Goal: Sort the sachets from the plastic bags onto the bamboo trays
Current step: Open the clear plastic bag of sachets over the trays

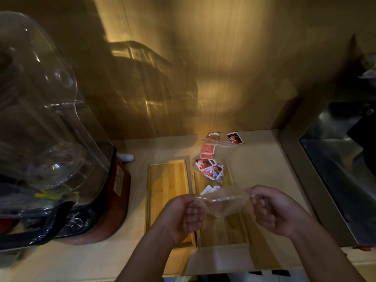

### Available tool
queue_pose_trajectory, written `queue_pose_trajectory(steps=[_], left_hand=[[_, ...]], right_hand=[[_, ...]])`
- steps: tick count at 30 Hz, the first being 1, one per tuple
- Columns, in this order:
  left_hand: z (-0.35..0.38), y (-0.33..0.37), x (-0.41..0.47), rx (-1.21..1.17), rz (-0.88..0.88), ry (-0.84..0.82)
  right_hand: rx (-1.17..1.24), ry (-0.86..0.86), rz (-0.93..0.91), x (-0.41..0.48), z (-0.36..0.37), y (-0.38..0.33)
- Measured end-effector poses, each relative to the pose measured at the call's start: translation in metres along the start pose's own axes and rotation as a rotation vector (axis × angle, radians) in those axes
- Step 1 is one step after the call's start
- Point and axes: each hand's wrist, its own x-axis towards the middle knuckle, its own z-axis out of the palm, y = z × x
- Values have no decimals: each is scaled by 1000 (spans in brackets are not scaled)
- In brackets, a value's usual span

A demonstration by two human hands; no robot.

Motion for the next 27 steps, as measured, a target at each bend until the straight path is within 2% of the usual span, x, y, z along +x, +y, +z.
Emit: queue_pose_trajectory(steps=[4,9,15,19,24,27], left_hand=[[2,5,-4,-144,-31,-10],[5,10,-4,-361,-65,-28],[22,15,-4,-408,-83,-75],[36,21,-2,-289,-55,-89],[63,26,11,26,38,-86],[81,21,29,237,226,-62]], right_hand=[[68,-77,-2,-7,5,-8],[39,-49,-88,-17,8,-18],[109,-1,-103,-20,5,-30],[80,15,-161,-25,-2,-38],[-57,138,-285,-35,-18,-50],[-154,227,-373,-36,-36,-52]])
